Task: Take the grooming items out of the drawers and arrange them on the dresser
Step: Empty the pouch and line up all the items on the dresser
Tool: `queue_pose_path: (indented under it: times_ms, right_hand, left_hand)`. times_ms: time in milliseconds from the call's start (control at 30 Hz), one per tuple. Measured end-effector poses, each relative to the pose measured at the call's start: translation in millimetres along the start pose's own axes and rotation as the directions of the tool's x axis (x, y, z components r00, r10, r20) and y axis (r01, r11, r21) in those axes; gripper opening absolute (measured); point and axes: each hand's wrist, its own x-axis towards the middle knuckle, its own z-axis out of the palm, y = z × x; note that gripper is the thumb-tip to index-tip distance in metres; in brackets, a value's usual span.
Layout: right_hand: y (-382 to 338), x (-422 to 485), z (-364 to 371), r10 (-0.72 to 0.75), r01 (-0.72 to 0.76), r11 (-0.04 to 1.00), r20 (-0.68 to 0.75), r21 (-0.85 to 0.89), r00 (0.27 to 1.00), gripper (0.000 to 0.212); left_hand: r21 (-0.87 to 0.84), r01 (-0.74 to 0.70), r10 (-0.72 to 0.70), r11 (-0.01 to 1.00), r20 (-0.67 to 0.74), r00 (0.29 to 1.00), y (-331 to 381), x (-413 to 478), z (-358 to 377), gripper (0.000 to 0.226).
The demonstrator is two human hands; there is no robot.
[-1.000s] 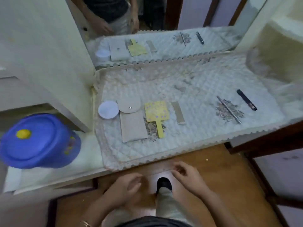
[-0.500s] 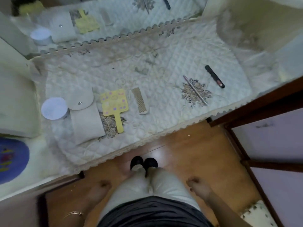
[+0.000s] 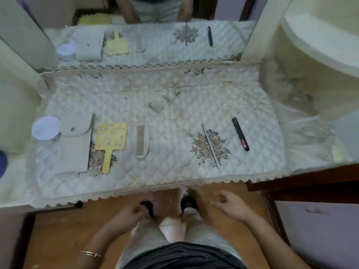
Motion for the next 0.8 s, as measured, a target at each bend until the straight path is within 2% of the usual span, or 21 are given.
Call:
queue_pose_path:
  times_ms: [33,100,167,233,333,467,567,667,733,800]
  right_hand:
    - [-4,4,-17,-0.056,0.057,0.997,0.022,-0.053,0.998,0.018]
    - [-20,6,-45,-0.162,0.163,0.986,0.044,-0.025,0.986,0.017]
    - [-39,18,-66,-0.247,0.247,0.969,-0.088,-0.009,0.965,0.013]
    - [-61,35,-76,-0.299,0.3,0.953,-0.262,-0.036,0.918,0.013]
    - [-84,61,-74,-0.305,0.29,0.952,-0.379,-0.097,0.874,0.01]
    - [-98,76,-74,-0.24,0.193,0.969,-0.4,-0.155,0.884,0.012]
    - [-106,68,-78,-0.273,0.276,0.96,-0.373,-0.046,0.887,0.016]
    - [-115,57,-81,-0.371,0.384,0.923,-0.347,-0.033,0.862,0.017]
    - [-118,53,-80,-0.387,0.406,0.914,-0.348,-0.018,0.854,0.013]
    - [-121,53,-78,-0.379,0.409,0.912,-0.363,0.008,0.851,0.012]
  left_hand:
    - [-0.01,-0.042,0.042,0.999,0.006,0.999,22,-5,5,0.015]
    - [-0.041,-0.117,0.116,0.992,-0.027,0.993,60,-7,8,0.013]
    - [-0.051,-0.202,0.195,0.978,-0.121,0.973,101,-7,8,0.02]
    - [-0.118,-0.218,0.193,0.969,-0.197,0.961,124,4,5,0.025]
    - [-0.18,-0.24,0.184,0.954,-0.281,0.942,155,18,-3,0.022]
    - [-0.322,-0.219,0.107,0.921,-0.33,0.938,178,39,-16,0.028]
    - [-0.489,-0.266,0.067,0.831,-0.386,0.92,194,49,-20,0.032]
    - [-0.626,-0.352,0.079,0.696,-0.421,0.904,207,56,-20,0.018]
    - [-0.679,-0.398,0.111,0.617,-0.425,0.898,217,57,-22,0.016]
    - [-0.675,-0.422,0.11,0.605,-0.454,0.884,221,61,-29,0.017]
